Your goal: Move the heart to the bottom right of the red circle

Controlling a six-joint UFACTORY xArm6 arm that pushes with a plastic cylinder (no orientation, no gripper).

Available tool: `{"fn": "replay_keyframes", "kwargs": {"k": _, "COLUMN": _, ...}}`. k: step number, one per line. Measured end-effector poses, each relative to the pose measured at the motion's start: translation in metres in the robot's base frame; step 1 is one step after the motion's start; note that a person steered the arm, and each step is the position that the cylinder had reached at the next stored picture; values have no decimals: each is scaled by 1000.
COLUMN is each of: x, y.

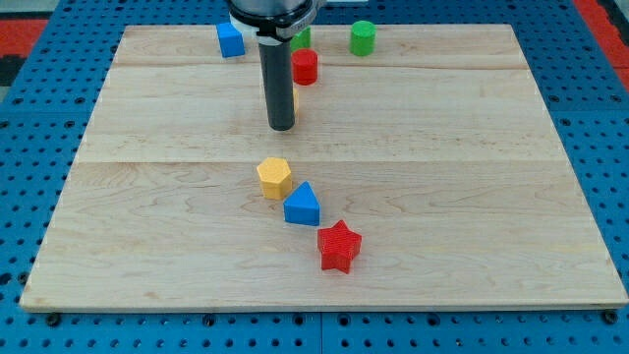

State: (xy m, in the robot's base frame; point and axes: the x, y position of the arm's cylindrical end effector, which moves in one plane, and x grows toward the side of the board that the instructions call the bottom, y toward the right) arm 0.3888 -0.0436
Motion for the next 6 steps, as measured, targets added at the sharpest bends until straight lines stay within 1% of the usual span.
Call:
{"fn": "replay_keyframes", "kwargs": {"k": 1, "x": -13, "y": -34}}
{"fn": "replay_keyframes", "kwargs": {"k": 2, "x": -28, "y": -9}}
{"fn": "replay_keyframes", "kwargs": {"k": 3, "x": -28, "y": 41}}
{"fn": "replay_keyframes", "kwargs": {"k": 4, "x": 14, "y": 50}}
{"fn": "replay_keyframes", "kwargs": {"k": 5, "x": 66, "y": 99}}
{"fn": "replay_keyframes", "kwargs": {"k": 6, "x": 113, "y": 56}}
